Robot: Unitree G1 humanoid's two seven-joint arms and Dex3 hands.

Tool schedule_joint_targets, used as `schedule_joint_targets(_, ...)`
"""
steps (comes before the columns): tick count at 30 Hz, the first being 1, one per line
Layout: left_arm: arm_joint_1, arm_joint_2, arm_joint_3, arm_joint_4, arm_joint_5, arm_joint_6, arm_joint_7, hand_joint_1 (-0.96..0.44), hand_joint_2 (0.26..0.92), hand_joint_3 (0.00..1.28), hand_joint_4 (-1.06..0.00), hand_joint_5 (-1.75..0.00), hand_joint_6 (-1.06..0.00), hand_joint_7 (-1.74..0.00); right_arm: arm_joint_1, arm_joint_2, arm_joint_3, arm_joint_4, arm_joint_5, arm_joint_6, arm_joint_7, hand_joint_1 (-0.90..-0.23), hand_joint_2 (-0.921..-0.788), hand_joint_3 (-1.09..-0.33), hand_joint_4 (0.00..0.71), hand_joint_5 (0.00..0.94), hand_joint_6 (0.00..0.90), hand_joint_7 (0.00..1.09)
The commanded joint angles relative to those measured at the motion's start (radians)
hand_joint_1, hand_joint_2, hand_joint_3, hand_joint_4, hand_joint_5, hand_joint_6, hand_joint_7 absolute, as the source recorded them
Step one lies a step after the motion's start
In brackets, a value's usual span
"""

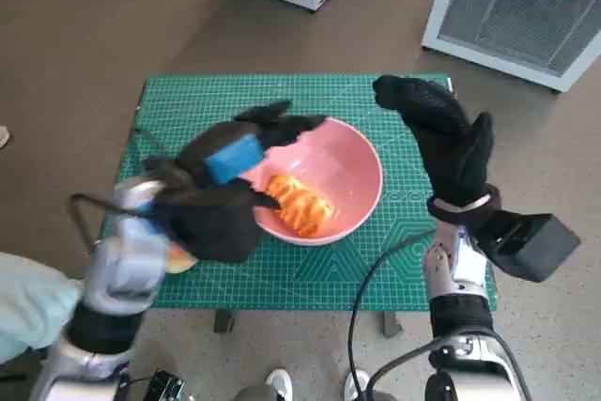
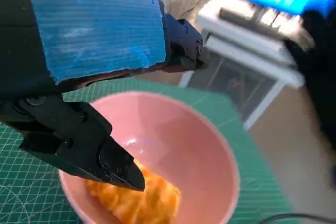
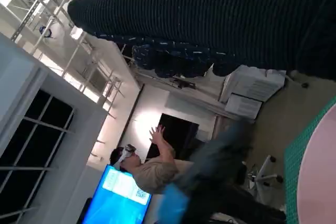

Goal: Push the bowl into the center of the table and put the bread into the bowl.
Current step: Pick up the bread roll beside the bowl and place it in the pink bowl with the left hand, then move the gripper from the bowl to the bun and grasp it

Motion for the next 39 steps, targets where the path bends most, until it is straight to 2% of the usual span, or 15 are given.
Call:
schedule_joint_targets(1, 0.088, 0.051, 0.131, -0.095, -0.113, 0.01, -0.021, -0.06, 0.743, 0.0, 0.0, 0.0, -0.23, -0.01, 0.028, 0.006, 0.006, 0.002, -0.004, 0.005, -0.004, -0.702, -0.921, -0.734, 0.211, 0.002, -0.001, 0.62)
schedule_joint_targets(10, 0.27, 0.186, 0.342, -0.202, -0.182, -0.001, -0.037, -0.11, 0.744, 0.0, -0.03, -0.01, -0.28, -0.03, 0.034, 0.006, 0.006, -0.007, -0.001, 0.013, -0.003, -0.703, -0.921, -0.733, 0.212, 0.002, -0.001, 0.62)
schedule_joint_targets(20, 0.451, 0.276, 0.465, -0.287, -0.197, 0.033, -0.07, -0.18, 0.748, 0.0, -0.07, -0.02, -0.3, -0.03, 0.032, 0.008, 0.007, -0.004, 0.003, 0.019, 0.002, -0.704, -0.921, -0.731, 0.213, 0.002, -0.001, 0.62)
schedule_joint_targets(29, 0.565, 0.286, 0.468, -0.311, -0.179, 0.012, -0.063, -0.18, 0.742, 0.0, -0.1, -0.01, -0.32, -0.03, 0.029, 0.007, 0.007, 0.005, 0.005, 0.02, 0.008, -0.711, -0.921, -0.73, 0.213, 0.002, -0.001, 0.62)
schedule_joint_targets(39, 0.605, 0.268, 0.386, -0.302, -0.156, 0.024, -0.047, -0.12, 0.737, 0.0, -0.13, -0.01, -0.33, -0.03, 0.027, 0.01, 0.008, 0.02, 0.004, 0.016, 0.014, -0.703, -0.921, -0.731, 0.212, 0.001, 0.0, 0.65)
